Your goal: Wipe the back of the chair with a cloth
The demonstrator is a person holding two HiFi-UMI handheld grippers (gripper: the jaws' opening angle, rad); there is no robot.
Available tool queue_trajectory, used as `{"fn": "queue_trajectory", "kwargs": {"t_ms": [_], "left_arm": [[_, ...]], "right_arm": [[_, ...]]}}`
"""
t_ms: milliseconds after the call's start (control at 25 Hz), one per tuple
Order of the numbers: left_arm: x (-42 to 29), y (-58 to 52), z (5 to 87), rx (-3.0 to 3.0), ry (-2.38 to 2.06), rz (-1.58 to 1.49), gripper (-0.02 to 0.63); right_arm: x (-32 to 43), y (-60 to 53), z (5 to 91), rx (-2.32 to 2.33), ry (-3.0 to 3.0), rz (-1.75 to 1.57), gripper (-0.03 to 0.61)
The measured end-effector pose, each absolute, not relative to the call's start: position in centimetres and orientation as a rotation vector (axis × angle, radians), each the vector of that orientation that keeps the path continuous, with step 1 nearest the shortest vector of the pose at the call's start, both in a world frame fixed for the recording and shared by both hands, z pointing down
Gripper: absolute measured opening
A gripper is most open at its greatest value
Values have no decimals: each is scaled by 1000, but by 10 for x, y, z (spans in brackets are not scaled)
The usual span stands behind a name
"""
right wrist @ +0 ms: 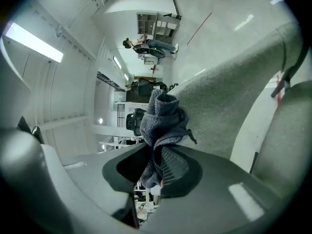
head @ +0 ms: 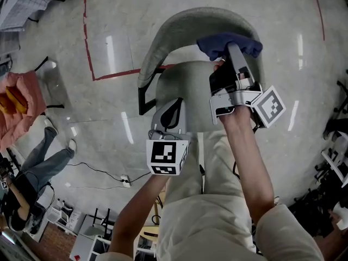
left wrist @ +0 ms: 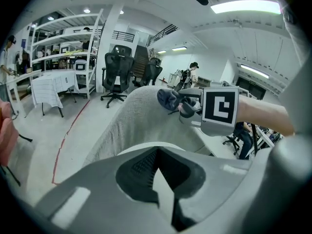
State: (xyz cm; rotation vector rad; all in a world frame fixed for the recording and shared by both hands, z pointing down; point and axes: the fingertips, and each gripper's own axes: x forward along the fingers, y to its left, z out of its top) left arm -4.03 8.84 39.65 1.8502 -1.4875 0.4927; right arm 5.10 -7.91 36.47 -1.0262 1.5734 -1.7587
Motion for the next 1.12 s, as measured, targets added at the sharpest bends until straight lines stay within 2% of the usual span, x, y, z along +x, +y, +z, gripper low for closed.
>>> {"fn": "queue_trajectory", "kwargs": {"t_ms": [360,1120], "left_arm": [[-10,103,399,1897,-1427,519,0],[-10,96,405,1875,-1408,554,0]], "right_arm": [[87,-42,408,-1140,1490,-1802,91],[116,-22,570,-1425,1259,-1979,91]]}}
